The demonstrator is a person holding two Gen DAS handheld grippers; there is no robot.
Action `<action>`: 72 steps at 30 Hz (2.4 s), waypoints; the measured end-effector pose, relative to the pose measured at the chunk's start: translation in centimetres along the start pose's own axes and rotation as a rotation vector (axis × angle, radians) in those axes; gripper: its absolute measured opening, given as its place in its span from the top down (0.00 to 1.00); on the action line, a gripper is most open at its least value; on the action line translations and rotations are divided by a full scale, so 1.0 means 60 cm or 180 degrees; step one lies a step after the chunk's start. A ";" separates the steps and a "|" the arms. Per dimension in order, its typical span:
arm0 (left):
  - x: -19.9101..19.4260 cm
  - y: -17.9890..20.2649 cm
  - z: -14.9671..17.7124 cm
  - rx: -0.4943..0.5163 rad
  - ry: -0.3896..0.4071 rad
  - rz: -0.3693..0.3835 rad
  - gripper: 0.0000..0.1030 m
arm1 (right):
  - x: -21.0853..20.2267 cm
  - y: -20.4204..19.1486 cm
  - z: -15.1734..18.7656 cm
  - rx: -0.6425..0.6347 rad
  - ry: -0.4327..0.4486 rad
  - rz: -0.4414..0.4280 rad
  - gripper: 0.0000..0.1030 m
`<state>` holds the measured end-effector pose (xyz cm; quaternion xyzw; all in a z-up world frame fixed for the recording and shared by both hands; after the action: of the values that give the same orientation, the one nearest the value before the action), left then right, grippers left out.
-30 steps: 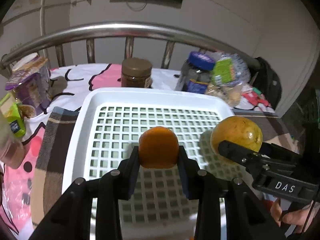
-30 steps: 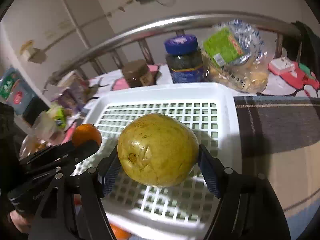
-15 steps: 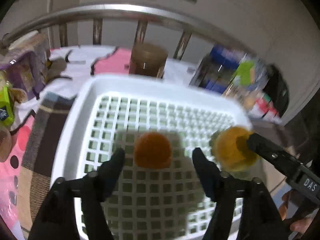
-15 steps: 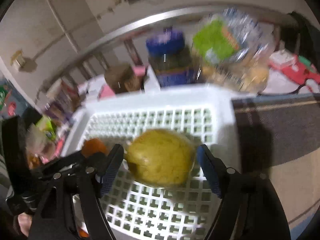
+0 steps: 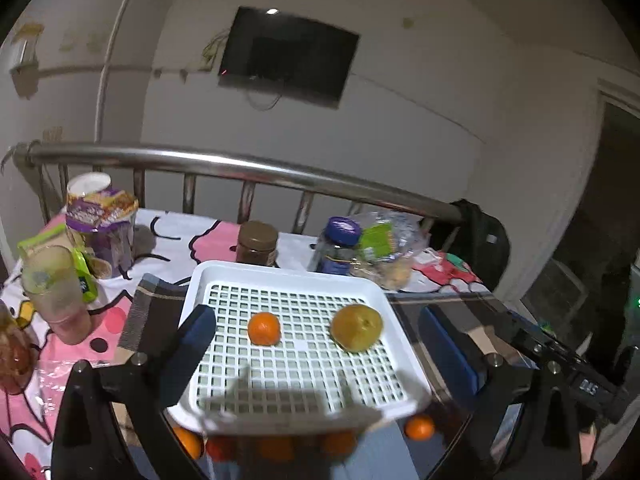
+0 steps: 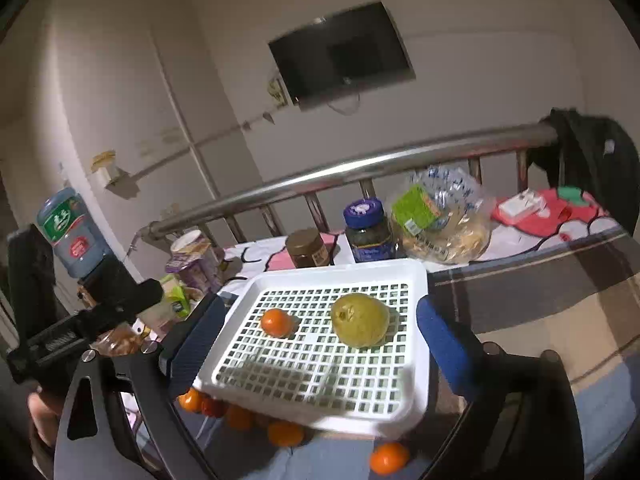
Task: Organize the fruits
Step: 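Lift both fruits onto the white tray and open both tools, then grasp a mandarin with the left tool while the right tool grasps another mandarin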
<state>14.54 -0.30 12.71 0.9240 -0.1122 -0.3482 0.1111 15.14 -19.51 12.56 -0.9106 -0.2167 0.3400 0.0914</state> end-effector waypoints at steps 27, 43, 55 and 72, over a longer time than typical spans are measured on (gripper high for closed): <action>0.054 -0.161 0.223 -0.0333 -0.0538 -0.0672 0.10 | 0.021 0.044 0.224 -0.0407 -0.0466 0.0473 0.05; 0.106 -0.219 0.250 -0.0635 -0.0849 -0.0774 0.54 | 0.108 0.058 0.267 -0.0436 -0.1032 0.0701 0.34; 0.109 -0.208 0.249 -0.0599 -0.0851 -0.0707 0.59 | 0.131 0.079 0.281 -0.0309 -0.1220 0.0757 0.70; 0.047 -0.144 0.247 -0.0354 -0.0661 -0.0564 0.60 | 0.124 0.075 0.258 -0.0290 -0.1053 0.0802 0.38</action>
<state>7.83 5.22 -2.31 0.8817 -0.0216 -0.4561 0.1187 11.45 -19.84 -4.80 -0.8654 -0.1284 0.4834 -0.0298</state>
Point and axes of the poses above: each gripper's, at about its wrist camera, not at the fingertips, and x roughly the way its jaws point, y to its right, z to its underside, the point moved 9 cm from there along x, roughly the way its jaws point, and after that the axes turned 11 degrees about -y, right-handed, at the moved point
